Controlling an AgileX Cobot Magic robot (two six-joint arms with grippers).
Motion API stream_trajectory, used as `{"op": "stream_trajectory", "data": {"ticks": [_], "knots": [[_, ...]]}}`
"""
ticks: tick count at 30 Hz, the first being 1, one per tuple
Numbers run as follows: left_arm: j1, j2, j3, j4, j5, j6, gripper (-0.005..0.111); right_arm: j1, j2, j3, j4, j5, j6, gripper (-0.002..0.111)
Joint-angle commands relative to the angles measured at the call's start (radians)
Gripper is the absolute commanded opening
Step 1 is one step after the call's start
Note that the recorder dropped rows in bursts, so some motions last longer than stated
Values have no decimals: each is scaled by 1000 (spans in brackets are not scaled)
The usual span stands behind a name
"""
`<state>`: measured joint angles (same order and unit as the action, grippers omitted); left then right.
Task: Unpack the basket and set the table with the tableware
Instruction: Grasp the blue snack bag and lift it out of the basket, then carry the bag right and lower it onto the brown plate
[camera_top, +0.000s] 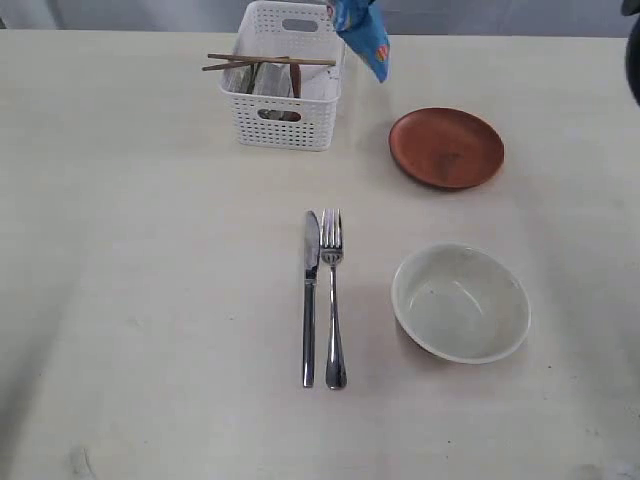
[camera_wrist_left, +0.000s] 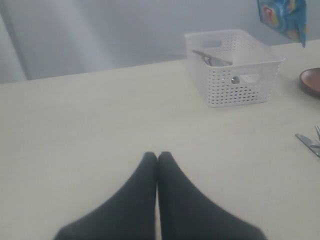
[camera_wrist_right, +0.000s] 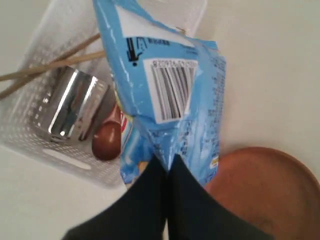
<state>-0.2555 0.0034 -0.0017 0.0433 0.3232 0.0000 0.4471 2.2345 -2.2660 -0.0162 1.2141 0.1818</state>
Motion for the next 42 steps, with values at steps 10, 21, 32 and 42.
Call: {"op": "stream_trajectory", "data": {"ticks": [10, 21, 32, 42], "knots": [[-6, -3, 2, 1, 1, 0, 0, -67, -196, 422, -158, 7, -37, 0], [-6, -3, 2, 1, 1, 0, 0, -69, -209, 594, -308, -147, 33, 0], [-6, -3, 2, 1, 1, 0, 0, -69, -154, 594, -302, -143, 14, 0], [-6, -3, 2, 1, 1, 0, 0, -63, -148, 594, -278, -186, 0, 52]]}}
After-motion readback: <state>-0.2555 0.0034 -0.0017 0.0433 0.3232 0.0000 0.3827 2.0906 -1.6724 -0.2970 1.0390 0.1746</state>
